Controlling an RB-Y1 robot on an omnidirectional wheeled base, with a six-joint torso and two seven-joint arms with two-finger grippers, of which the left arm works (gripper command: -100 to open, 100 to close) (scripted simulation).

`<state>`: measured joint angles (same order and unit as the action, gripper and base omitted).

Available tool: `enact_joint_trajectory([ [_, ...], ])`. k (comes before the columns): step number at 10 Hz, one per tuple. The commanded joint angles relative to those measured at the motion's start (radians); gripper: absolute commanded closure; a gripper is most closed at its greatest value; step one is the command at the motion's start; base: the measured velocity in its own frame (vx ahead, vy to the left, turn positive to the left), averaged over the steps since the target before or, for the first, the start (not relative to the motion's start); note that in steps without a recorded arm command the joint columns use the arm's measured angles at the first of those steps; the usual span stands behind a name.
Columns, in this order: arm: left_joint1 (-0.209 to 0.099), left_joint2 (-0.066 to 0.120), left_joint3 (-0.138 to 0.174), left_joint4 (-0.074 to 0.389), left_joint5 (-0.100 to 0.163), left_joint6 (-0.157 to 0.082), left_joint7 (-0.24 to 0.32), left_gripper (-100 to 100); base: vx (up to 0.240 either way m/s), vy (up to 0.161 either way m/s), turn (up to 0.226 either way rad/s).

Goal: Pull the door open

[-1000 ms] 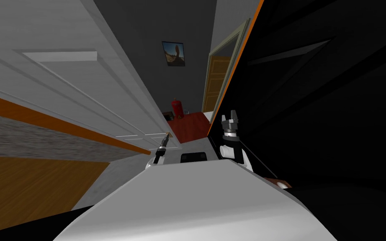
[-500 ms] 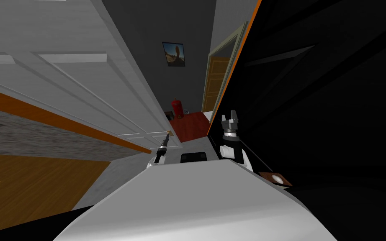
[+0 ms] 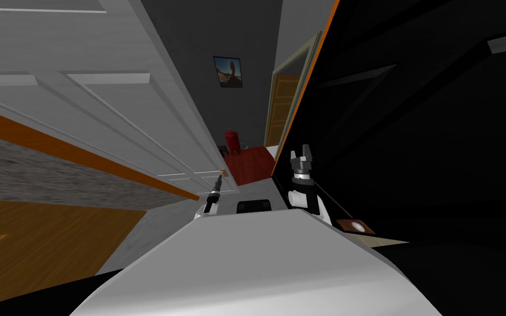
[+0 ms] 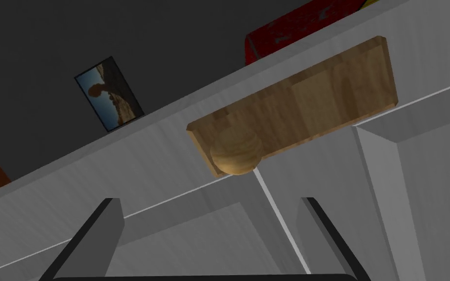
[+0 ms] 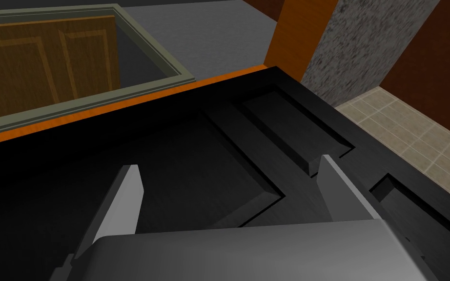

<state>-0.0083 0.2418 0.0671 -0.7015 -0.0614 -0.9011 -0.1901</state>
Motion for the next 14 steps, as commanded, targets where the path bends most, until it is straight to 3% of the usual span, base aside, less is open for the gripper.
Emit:
enact_joint_trajectory([
  [1,0.001,-0.006,-0.011,-0.012,0.017,0.019,0.05,-100,-0.066,0.037,-0.019],
  [4,0.001,-0.01,-0.019,-0.018,0.028,0.03,0.106,-100,-0.055,0.017,-0.009],
  [9,-0.001,-0.024,-0.045,-0.037,0.069,0.068,0.247,-100,-0.059,0.025,-0.012],
  [14,-0.003,-0.034,-0.063,-0.05,0.096,0.094,0.342,-100,-0.065,0.019,-0.009],
])
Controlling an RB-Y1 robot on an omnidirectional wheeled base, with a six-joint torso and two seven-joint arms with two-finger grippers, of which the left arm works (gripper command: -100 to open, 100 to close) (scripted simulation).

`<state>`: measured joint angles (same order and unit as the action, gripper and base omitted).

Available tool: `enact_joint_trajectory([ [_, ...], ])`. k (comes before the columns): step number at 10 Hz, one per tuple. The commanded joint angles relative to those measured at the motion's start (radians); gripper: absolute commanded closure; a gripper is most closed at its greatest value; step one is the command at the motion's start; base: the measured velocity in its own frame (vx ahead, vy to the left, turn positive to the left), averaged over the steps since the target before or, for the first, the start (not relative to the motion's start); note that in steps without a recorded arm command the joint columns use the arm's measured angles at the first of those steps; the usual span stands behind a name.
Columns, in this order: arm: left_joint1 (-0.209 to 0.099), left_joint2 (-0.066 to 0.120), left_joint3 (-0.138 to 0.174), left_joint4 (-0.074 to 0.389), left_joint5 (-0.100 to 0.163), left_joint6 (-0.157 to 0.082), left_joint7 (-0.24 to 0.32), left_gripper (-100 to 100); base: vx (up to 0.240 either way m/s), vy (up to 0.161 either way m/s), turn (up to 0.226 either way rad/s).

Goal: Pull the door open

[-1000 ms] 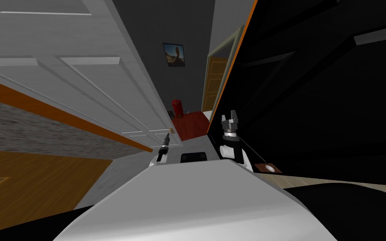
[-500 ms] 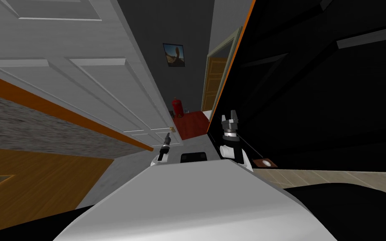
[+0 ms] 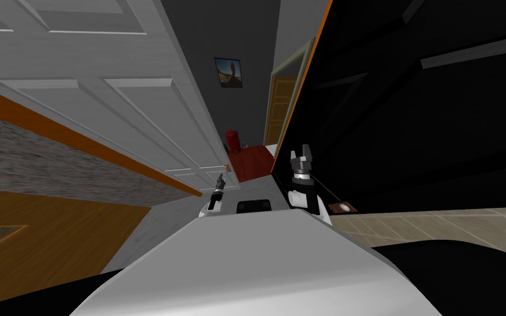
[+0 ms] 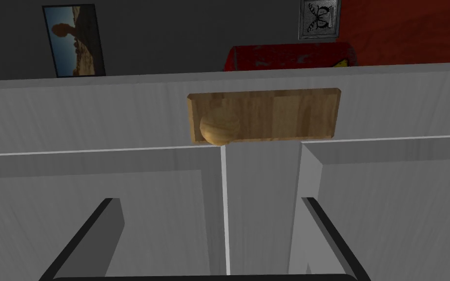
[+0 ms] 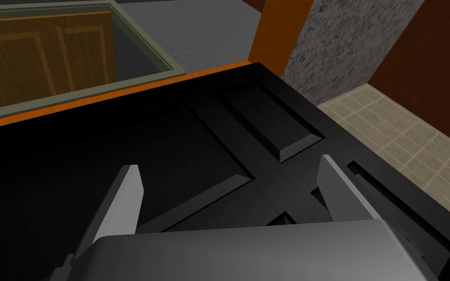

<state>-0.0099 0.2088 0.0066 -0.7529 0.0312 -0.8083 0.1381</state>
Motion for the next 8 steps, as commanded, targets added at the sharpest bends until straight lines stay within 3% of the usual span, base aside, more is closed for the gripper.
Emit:
enact_joint_trajectory([
  [1,-0.002,-0.003,-0.007,-0.002,0.01,0.008,0.033,-100,-0.075,0.03,-0.005],
  [2,0.0,-0.003,-0.004,-0.002,0.006,0.005,0.018,-100,-0.034,0.017,-0.004],
  [3,0.005,0.011,0.005,0.008,0.014,-0.005,0.032,-100,0.118,-0.023,-0.125],
  [8,0.023,0.063,0.042,0.05,0.04,-0.049,0.069,-100,0.201,-0.033,-0.128],
])
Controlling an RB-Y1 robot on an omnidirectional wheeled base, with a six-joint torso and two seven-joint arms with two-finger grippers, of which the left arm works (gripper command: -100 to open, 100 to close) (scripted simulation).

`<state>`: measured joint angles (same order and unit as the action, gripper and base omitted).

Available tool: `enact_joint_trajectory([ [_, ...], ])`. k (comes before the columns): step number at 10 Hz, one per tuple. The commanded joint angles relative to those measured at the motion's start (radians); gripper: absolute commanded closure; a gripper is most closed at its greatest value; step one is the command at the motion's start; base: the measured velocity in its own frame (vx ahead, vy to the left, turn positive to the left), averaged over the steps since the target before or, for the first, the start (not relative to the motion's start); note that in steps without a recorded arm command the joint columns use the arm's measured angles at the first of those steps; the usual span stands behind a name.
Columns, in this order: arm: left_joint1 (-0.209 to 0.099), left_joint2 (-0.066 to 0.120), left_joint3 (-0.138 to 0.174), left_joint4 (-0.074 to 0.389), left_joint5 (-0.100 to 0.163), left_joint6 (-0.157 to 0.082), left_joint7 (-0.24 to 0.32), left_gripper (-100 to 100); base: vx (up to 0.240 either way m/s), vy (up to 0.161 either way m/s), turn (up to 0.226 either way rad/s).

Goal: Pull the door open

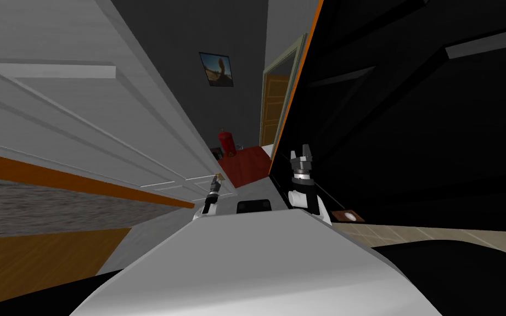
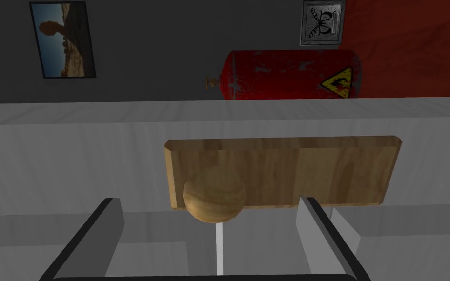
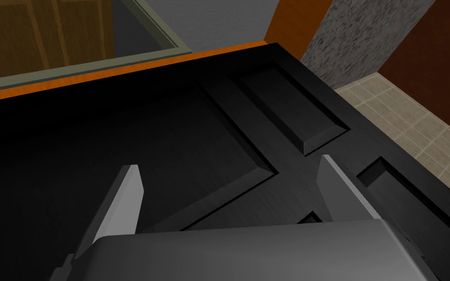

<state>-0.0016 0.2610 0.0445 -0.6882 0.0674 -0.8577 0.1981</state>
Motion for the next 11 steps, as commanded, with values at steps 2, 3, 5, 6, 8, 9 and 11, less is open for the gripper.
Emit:
enact_joint_trajectory([
  [2,0.02,0.026,0.015,-0.003,0.011,-0.012,0.02,-100,0.206,-0.005,-0.1],
  [3,0.021,0.02,0.012,-0.008,0.009,-0.01,0.015,-100,0.083,-0.012,0.008],
  [5,0.021,0.02,0.012,-0.008,0.009,-0.01,0.015,100,-0.025,0.003,-0.008],
  [6,0.021,0.02,0.012,-0.008,0.009,-0.01,0.015,100,-0.019,0.006,-0.01],
  [8,0.021,0.02,0.012,-0.008,0.009,-0.01,0.015,100,-0.005,0.001,0.0],
  [9,0.021,0.02,0.012,-0.008,0.009,-0.01,0.015,100,0.0,0.0,0.0],
  [11,0.033,0.037,-0.009,-0.011,-0.002,-0.023,0.043,100,-0.16,0.053,-0.112],
])
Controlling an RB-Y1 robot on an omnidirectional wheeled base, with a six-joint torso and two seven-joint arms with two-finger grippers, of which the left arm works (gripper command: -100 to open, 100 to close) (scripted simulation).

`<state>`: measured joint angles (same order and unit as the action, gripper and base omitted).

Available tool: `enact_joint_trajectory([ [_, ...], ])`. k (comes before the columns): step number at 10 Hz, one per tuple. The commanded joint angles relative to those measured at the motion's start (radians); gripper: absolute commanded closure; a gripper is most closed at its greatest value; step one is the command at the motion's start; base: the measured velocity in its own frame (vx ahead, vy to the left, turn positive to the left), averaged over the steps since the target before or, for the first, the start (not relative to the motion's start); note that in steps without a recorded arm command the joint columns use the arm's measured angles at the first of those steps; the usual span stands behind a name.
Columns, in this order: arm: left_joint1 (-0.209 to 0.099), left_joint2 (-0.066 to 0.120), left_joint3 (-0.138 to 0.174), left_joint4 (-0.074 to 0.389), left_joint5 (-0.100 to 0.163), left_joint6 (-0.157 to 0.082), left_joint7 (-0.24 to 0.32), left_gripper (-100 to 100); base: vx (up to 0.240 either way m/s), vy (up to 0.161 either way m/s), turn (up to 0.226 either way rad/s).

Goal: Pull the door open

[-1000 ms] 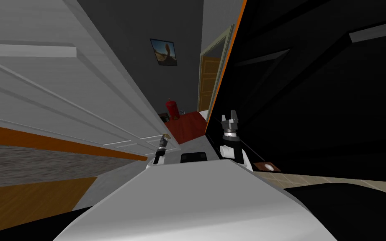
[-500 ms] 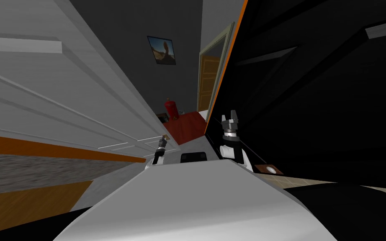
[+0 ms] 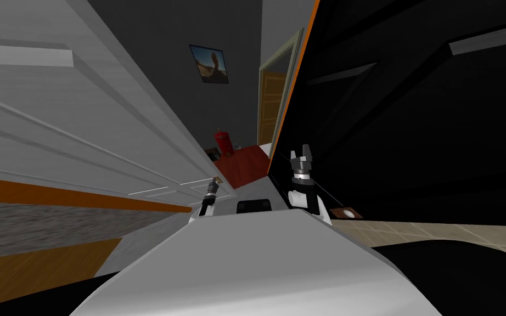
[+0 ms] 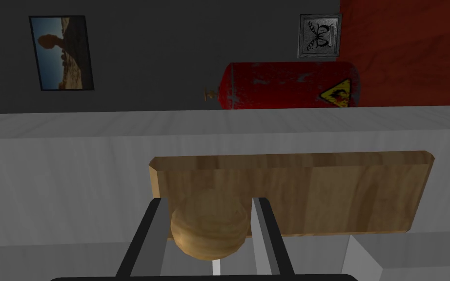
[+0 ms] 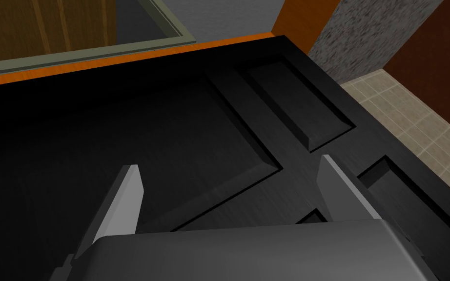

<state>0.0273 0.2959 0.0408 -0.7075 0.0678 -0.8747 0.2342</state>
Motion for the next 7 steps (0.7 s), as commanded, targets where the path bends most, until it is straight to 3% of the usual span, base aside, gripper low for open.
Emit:
enact_joint_trajectory([
  [1,0.009,0.01,-0.015,0.007,-0.008,-0.013,0.021,100,-0.191,0.043,-0.087],
  [6,0.039,0.056,-0.067,-0.002,-0.035,-0.054,0.095,100,-0.219,0.049,-0.099],
  [7,0.035,0.049,-0.062,-0.001,-0.032,-0.045,0.084,100,-0.108,0.025,-0.031],
])
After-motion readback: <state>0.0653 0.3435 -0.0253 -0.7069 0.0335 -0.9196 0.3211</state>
